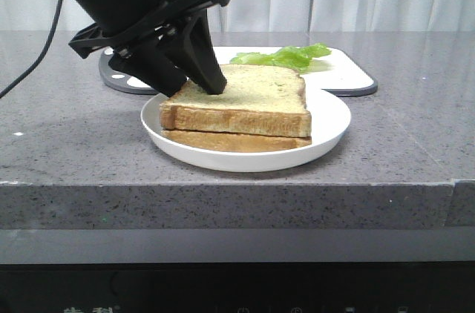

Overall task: Left arm grabs bread, right arm adds lettuce
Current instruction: 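Lower the open left gripper onto the top bread slice on the plate, then grasp the top bread slice with the left gripper and lift it off the plate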

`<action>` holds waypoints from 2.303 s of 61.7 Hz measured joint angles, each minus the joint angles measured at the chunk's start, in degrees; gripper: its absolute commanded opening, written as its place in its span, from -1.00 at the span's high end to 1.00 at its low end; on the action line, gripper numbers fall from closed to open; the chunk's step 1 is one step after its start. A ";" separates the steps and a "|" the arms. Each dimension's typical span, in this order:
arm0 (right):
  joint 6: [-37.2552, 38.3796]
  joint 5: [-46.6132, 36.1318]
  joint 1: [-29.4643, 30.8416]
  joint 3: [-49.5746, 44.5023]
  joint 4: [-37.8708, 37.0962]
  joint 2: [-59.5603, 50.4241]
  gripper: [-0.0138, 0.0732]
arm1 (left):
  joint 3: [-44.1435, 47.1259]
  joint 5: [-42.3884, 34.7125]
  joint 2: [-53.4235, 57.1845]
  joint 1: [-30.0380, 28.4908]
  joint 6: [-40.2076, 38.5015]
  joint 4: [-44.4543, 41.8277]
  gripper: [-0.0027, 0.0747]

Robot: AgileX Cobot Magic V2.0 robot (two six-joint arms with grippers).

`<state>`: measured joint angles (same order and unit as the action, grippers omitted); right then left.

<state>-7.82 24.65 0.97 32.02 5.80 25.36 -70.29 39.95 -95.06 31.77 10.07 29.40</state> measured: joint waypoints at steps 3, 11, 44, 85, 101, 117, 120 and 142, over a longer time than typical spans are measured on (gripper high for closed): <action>0.00 0.00 0.00 0.00 0.00 0.00 -0.34 | -0.10 0.00 0.00 0.00 0.00 0.14 0.77; 0.00 0.00 0.00 0.00 0.00 0.00 -0.34 | -0.09 0.14 0.00 0.00 0.00 0.41 0.98; 0.00 0.00 0.00 0.00 0.00 0.00 -0.34 | 0.01 1.84 7.07 -0.32 0.00 0.32 0.98; 0.00 0.00 0.00 0.00 0.00 0.00 -0.34 | 11.68 3.12 29.03 -11.11 0.00 0.78 0.98; 0.00 0.00 0.00 0.00 0.00 0.00 -0.34 | 19.11 3.12 39.14 -17.81 0.00 0.78 0.98; 0.00 0.00 0.00 0.00 0.00 0.05 -0.34 | 21.61 2.89 42.88 -20.64 0.00 0.57 0.98; 0.00 0.00 0.00 0.15 0.00 0.64 -0.34 | 21.61 2.89 42.88 -20.64 0.00 0.57 0.98; -6.04 0.95 -6.23 12.88 0.00 23.58 -0.34 | 21.61 2.80 42.88 -20.64 0.00 0.57 0.98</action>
<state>-13.86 25.60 -5.25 44.90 5.80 48.94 -48.68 42.75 -52.18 11.14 10.07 29.97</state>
